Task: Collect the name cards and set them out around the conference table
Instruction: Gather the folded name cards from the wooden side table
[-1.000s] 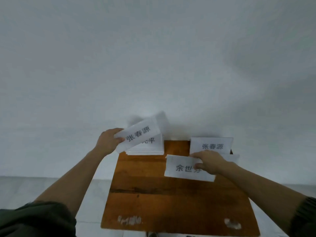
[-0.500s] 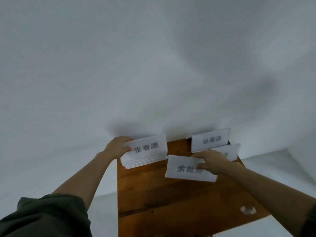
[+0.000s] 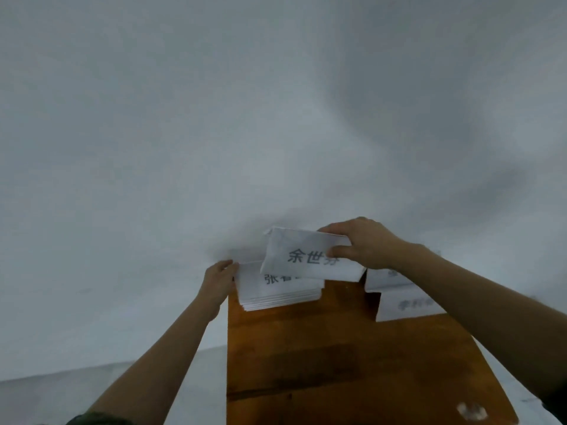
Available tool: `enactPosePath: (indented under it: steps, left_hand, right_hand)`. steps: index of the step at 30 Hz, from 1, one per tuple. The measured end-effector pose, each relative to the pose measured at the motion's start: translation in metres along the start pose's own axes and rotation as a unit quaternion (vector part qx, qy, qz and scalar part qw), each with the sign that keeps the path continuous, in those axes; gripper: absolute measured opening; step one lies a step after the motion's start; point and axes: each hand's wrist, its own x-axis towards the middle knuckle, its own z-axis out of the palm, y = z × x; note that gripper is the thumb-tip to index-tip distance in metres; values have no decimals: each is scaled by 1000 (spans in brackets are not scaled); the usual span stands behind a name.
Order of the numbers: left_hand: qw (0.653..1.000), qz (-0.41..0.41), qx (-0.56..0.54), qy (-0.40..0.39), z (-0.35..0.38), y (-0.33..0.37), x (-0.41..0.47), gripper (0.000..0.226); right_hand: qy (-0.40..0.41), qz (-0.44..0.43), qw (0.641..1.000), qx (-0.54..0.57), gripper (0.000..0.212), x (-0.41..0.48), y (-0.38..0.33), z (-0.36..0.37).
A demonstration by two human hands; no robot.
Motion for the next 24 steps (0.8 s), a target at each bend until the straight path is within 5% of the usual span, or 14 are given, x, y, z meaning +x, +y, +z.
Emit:
enactPosePath:
  steps: [4,12,24]
  left_hand:
    - [985,-77,-157,2,1,-6,-12,51]
    - [987,-65,-144,-24,6,-6,-19,74]
    - [998,-37,23,42,-2,-34,-27,23]
  right_hand:
    - [-48,-20,995,-82,47,46,-28,23]
    - [-94,0,987,-129,53,84,-41,82]
    - [-76,-2,994,-79,67,68,-23,77]
